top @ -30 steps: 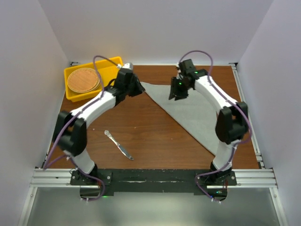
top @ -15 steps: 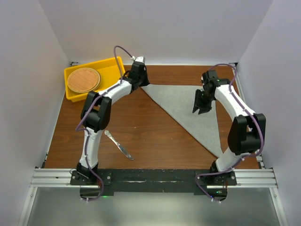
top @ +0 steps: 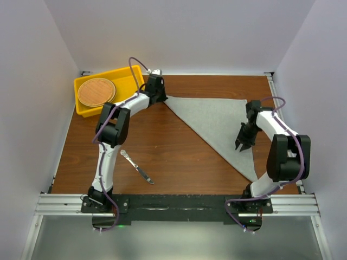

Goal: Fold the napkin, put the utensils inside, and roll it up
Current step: Fold the napkin

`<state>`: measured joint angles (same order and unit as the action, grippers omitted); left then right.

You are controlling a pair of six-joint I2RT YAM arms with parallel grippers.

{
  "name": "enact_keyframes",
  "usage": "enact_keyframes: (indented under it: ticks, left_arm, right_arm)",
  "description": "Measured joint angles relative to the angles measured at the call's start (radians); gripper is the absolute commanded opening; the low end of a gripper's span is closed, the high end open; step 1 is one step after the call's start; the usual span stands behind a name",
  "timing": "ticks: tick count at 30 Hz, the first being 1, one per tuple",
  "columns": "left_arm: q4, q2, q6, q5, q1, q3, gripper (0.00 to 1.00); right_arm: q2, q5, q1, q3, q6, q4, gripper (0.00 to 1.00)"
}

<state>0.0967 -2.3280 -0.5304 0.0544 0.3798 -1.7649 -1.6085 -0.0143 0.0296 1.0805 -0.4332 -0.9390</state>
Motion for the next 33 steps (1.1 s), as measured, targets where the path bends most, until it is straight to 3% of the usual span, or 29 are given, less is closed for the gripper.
enact_keyframes:
  ticks: [7,17,25,27,30,33]
  left_arm:
    - [-0.002,-0.015,0.02,0.007,-0.001,0.0,0.03]
    - [0.001,-0.031,0.053,0.004,-0.004,-0.015,0.03]
    - [0.013,-0.037,0.058,0.005,-0.007,-0.029,0.04]
    - [0.035,-0.037,0.057,0.005,-0.007,-0.041,0.09]
    - [0.095,-0.037,0.056,0.003,-0.007,-0.082,0.28]
    - [0.176,-0.035,0.049,0.0,-0.006,-0.172,0.47]
  right_arm:
    - [0.0,-0.03,0.048,-0.215,-0.062,0.037,0.26]
    - [0.111,-0.018,0.076,-0.172,-0.06,0.037,0.3]
    - [0.068,-0.005,0.136,-0.233,-0.06,0.063,0.31]
    - [0.064,-0.006,0.137,-0.237,-0.057,0.062,0.31]
    - [0.072,-0.01,0.136,-0.235,-0.044,0.061,0.37]
    - [0.108,-0.013,0.129,-0.205,-0.017,0.042,0.52]
